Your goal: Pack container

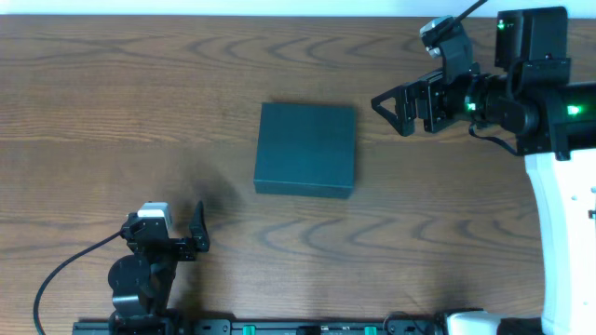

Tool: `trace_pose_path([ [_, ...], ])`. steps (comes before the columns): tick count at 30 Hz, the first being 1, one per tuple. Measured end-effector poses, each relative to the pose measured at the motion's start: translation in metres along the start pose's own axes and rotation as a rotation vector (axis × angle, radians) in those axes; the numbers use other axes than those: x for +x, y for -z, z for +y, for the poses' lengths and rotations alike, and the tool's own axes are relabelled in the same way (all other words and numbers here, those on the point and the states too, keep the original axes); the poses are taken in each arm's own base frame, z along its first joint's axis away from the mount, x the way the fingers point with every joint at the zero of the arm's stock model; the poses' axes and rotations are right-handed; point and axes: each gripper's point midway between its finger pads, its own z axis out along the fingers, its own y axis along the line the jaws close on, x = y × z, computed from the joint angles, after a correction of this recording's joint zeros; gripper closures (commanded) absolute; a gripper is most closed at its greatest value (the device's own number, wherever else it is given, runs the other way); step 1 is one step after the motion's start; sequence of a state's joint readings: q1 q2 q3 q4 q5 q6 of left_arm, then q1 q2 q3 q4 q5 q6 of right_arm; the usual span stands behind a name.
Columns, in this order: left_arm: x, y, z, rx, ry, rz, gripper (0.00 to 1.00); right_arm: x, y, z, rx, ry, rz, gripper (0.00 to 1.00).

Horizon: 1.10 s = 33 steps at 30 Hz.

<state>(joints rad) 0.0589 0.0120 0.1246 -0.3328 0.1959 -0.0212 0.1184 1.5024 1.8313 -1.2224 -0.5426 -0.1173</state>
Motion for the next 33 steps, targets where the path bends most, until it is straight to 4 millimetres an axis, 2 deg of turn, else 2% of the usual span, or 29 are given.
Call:
trace_pose_path([
  [23, 0.000, 0.000, 0.000, 0.000, -0.019, 0.000, 0.05, 0.000, 0.001, 0.005, -0.005, 0.011, -0.003, 0.01],
  [28, 0.000, 0.000, 0.000, 0.000, -0.019, 0.000, 0.05, 0.002, 0.017, 0.032, -0.013, 0.079, -0.036, 0.01],
  [31, 0.000, 0.000, 0.000, 0.001, -0.019, -0.001, 0.05, 0.014, 0.037, 0.056, -0.019, 0.135, -0.073, 0.01],
  [33, 0.000, 0.000, 0.000, 0.002, -0.019, -0.001, 0.05, 0.032, 0.045, 0.069, -0.037, 0.154, -0.070, 0.01],
])
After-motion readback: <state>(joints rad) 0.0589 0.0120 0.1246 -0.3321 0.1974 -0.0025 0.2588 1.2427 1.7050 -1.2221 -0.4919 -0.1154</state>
